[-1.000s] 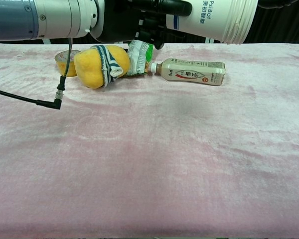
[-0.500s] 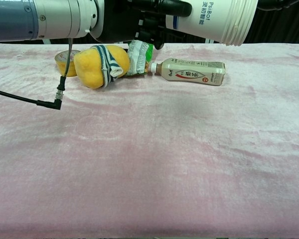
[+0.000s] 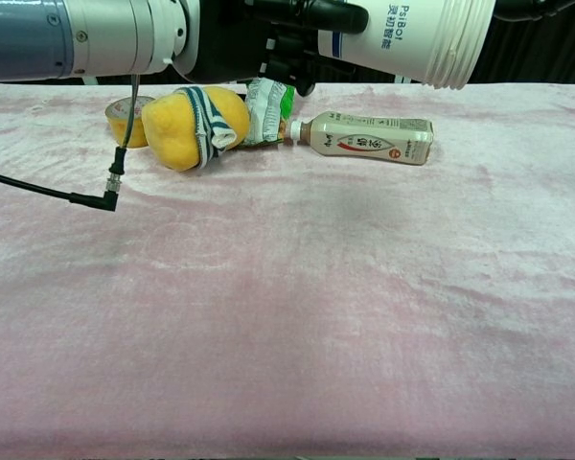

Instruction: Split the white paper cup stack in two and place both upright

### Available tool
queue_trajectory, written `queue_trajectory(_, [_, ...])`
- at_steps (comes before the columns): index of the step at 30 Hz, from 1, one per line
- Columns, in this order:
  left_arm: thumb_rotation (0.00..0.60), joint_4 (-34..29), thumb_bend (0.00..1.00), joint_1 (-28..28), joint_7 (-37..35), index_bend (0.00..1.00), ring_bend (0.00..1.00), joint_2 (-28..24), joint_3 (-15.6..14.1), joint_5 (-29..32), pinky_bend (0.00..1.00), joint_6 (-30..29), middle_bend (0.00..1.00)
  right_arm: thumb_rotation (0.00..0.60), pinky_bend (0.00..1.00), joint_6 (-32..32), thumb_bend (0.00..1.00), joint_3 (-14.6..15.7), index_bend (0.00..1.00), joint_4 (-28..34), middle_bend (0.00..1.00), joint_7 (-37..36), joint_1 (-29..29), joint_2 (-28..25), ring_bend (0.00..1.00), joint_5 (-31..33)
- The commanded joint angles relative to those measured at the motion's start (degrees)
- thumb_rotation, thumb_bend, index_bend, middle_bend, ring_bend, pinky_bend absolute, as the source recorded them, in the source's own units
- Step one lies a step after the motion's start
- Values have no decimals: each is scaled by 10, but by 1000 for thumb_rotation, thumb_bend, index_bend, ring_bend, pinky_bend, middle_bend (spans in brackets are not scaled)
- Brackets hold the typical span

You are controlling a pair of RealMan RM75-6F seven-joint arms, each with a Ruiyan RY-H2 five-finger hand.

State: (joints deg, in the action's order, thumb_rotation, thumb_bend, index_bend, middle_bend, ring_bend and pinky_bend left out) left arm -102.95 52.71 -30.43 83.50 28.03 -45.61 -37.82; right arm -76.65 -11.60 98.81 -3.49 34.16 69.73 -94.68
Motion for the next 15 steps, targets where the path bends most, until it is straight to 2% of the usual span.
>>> queue_trajectory(1, [600,-1,361,-2,-1,516,365,-2,0,0,640,-1,507,600,189,-1,381,1,826,-1,188,-2,-1,-1,229,0])
queue_trajectory(15, [600,-5,361,-19,-17,517,365,-22,9,-9,641,2,507,600,190,-26,387,5,852,-22,188,-48,-21,-11,232,5])
